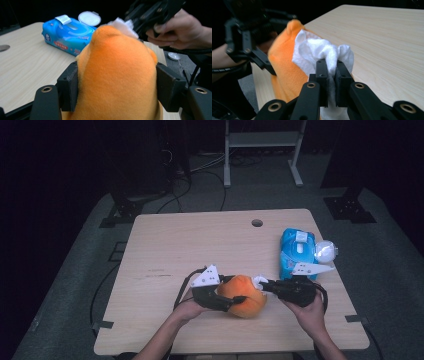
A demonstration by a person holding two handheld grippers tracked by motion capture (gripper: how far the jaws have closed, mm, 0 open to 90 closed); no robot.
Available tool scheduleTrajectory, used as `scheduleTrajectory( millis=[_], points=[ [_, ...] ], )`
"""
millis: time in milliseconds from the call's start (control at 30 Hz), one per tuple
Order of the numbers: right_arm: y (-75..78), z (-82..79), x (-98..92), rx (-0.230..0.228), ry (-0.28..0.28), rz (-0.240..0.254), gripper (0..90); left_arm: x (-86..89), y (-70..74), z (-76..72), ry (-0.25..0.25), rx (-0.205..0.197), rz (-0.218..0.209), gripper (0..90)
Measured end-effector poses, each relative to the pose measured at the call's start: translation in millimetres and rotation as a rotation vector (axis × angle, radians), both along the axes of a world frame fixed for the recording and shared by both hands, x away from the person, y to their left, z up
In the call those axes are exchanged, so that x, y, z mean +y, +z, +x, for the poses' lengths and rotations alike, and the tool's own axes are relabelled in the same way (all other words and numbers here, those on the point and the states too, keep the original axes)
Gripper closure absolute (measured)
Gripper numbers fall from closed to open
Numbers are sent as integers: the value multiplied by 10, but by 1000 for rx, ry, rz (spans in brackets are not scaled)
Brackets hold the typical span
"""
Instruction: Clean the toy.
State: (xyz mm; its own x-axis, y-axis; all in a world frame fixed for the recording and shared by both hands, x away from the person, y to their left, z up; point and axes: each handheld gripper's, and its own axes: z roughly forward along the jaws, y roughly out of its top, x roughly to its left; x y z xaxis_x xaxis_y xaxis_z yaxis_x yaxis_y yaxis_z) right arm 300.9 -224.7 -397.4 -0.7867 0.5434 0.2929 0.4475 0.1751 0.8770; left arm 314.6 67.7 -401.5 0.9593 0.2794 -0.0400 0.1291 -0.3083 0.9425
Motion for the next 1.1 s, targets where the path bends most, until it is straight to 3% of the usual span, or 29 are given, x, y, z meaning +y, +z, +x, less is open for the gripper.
scheduleTrajectory(
  millis=[100, 133, 167, 333, 433, 500, 533, 567, 633, 700, 900, 1100],
  points=[
    [-101, 49, 52, 39, 5, -25, 828, 10, -31, 13, 2, 8, 37, 308],
    [-101, 49, 52, 39, 5, -25, 828, -5, -61, 12, 5, 7, 68, 308],
    [-142, 65, 70, 53, -2, -57, 828, -33, -117, 15, 10, 10, 118, 303],
    [-84, 32, 77, 26, -8, -57, 829, -59, -121, 33, 23, 25, 111, 294],
    [3, -28, 128, -8, 9, -45, 829, -158, -135, -19, 26, 0, 138, 286],
    [54, -83, 203, -40, 16, -65, 828, -206, -123, -55, 36, -19, 156, 276],
    [82, -116, 233, -66, 13, -77, 828, -213, -119, -62, 39, -19, 157, 275],
    [116, -150, 248, -86, 19, -59, 828, -236, -128, -74, 52, -16, 150, 272],
    [133, -168, 269, -102, 17, -67, 828, -256, -131, -80, 58, -18, 150, 268],
    [130, -190, 328, -135, 11, -125, 827, -274, -129, -86, 62, -21, 166, 238],
    [44, -139, 282, -106, -5, -145, 828, -255, -135, -50, 49, -16, 142, 139],
    [5, -119, 268, -89, -6, -148, 829, -188, -93, -25, 40, -17, 124, 116]
  ],
)
